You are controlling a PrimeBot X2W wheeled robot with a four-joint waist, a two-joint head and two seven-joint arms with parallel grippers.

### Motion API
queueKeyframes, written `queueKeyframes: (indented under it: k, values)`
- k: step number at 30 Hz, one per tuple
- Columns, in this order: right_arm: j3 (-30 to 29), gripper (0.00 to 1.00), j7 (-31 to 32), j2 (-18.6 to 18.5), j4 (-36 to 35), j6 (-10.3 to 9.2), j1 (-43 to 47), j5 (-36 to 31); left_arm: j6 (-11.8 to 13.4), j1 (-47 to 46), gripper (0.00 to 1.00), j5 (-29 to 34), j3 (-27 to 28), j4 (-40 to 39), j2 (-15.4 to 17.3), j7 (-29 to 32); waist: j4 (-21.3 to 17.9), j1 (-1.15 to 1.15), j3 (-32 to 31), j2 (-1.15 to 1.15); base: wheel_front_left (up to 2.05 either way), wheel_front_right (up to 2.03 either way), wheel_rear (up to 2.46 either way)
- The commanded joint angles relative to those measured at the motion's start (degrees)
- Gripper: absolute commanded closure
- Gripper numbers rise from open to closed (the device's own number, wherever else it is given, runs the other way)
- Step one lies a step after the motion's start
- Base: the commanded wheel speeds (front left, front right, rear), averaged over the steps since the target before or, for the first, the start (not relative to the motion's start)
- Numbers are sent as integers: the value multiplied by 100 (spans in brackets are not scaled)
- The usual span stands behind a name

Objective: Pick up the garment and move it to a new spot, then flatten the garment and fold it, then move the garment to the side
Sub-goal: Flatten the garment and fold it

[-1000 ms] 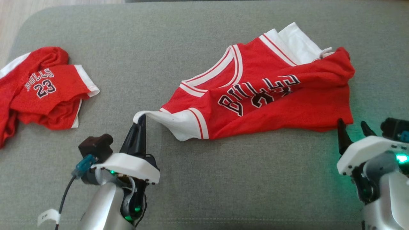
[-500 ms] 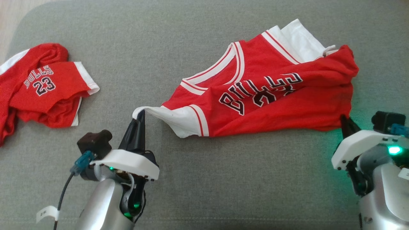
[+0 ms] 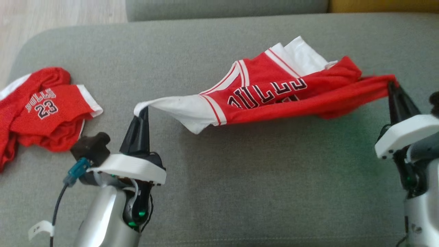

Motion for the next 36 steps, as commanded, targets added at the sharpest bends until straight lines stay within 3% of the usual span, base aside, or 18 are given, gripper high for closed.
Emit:
queueKeyframes:
  k: [1, 7, 13, 26, 32, 36]
  values:
    - [149, 100, 39, -113, -304, 11, -62, 44, -8, -319, 100, 12, 218, -265, 91, -70, -36, 0, -123, 0, 0, 0, 0]
    - [141, 100, 109, -394, -780, 11, -449, 100, -15, -617, 100, -278, 192, -775, 91, -70, -63, 0, -585, 0, 0, 0, 0]
    - [5, 100, -91, -480, -946, 11, -1123, -208, 176, -1181, 100, -557, 276, -1467, 91, 163, -69, 0, -944, 0, 0, 0, 0]
    - [-421, 100, 499, 14, -1566, 11, -1706, -741, 969, -1856, 100, -670, 299, -3054, 135, 1109, -90, 0, -1289, 0, 0, 0, 0]
    - [-313, 100, 915, 47, -1640, 11, -1928, -753, 1049, -2154, 100, -663, 384, -3022, 306, 1438, -159, 0, -1002, 0, 0, 0, 0]
    - [-147, 100, 1105, 80, -1169, 11, -2448, -655, 975, -2654, 100, -879, 565, -2326, 435, 1686, -238, 0, -616, 0, 0, 0, 0]
